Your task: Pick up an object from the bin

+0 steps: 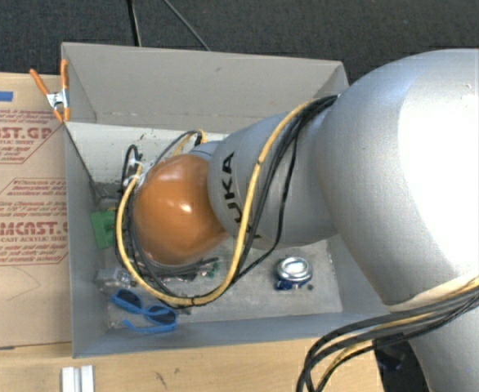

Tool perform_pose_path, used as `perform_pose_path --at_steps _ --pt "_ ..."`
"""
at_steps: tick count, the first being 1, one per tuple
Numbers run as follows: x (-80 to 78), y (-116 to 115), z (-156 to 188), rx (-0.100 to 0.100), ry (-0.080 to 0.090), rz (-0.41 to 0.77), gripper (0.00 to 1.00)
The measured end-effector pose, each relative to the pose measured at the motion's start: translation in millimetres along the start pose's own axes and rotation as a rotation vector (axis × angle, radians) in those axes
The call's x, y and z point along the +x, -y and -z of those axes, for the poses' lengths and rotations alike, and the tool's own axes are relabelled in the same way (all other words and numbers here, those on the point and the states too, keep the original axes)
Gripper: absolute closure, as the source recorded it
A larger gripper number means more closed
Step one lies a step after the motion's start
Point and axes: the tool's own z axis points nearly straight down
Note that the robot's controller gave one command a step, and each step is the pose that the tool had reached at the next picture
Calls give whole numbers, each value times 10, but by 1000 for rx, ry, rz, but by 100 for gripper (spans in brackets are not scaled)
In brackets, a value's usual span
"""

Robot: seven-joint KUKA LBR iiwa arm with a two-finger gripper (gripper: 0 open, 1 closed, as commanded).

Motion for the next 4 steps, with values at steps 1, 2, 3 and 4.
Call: perform_pose_path --at_steps 1,2,3,4 --pt "22 -41 -35 -11 -8 -2 100" --pt "140 83 205 -15 -5 740 100" --pt "155 57 1249 -7 -1 709 100" --pt "186 100 2145 -14 -1 976 100"
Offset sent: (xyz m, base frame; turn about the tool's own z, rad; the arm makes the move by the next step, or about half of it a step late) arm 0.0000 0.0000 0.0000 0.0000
